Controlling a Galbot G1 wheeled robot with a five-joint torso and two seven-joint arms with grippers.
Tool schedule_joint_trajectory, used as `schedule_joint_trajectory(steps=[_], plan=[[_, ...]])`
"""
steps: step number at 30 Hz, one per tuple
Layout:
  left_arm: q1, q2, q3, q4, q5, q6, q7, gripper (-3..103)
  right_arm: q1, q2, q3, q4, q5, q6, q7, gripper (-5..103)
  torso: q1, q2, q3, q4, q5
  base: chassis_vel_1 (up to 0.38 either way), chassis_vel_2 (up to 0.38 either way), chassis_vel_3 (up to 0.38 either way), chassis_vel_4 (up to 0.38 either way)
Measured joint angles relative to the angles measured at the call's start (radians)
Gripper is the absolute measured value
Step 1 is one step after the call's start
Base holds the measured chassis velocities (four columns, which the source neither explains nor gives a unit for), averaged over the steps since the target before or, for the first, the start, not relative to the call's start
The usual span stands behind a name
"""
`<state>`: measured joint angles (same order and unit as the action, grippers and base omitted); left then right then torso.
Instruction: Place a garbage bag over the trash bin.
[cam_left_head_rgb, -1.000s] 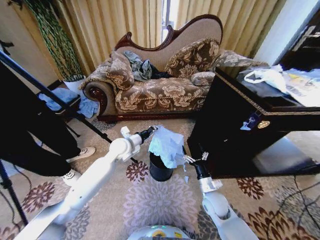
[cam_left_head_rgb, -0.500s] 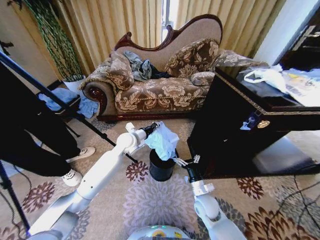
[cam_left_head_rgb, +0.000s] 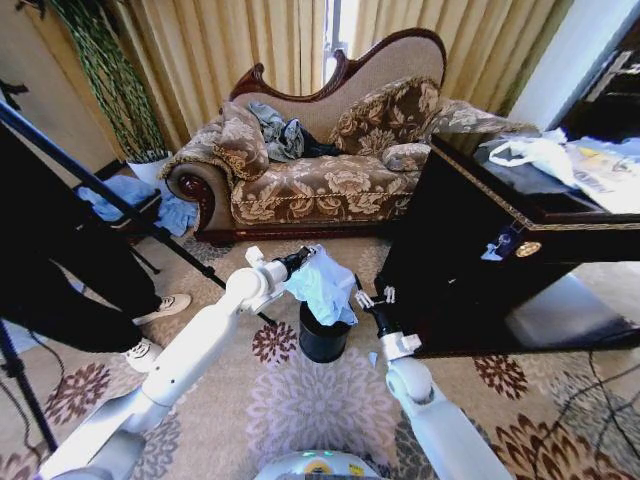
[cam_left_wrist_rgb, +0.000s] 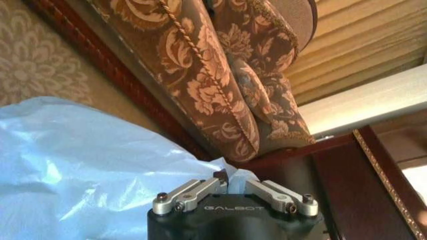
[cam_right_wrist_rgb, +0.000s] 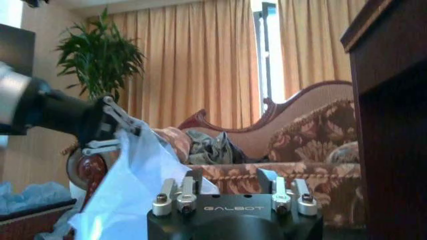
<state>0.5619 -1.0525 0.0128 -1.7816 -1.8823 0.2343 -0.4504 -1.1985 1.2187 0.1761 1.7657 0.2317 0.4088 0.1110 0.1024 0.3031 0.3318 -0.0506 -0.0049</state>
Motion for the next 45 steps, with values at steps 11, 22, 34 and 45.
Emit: schedule_joint_trajectory(steps=[11,22,34,45], plan=[[-0.019,-0.027,0.013,0.012,0.007,-0.007,-0.011,0,-0.005,0.013,0.012,0.010,-0.015,0.039,0.003,12,0.000,0.000,0.000,0.0002,0.0000,0.000,0.000,0.000,0.000],[-0.081,-0.054,0.050,0.044,0.008,-0.005,-0.014,0,0.006,0.035,-0.002,-0.004,0.017,0.057,-0.079,0,0.000,0.000,0.000,0.0001,-0.0001,0.000,0.000,0.000,0.000],[-0.059,-0.026,0.046,0.010,0.003,-0.002,-0.014,0,0.079,0.025,-0.038,-0.065,0.066,0.009,-0.112,0,0.000,0.000,0.000,0.0003,-0.0001,0.000,0.000,0.000,0.000],[-0.074,-0.045,0.065,0.006,0.001,-0.001,-0.014,0,0.038,0.031,-0.060,-0.065,0.047,0.019,-0.136,0,0.000,0.000,0.000,0.0000,0.0002,0.000,0.000,0.000,0.000]])
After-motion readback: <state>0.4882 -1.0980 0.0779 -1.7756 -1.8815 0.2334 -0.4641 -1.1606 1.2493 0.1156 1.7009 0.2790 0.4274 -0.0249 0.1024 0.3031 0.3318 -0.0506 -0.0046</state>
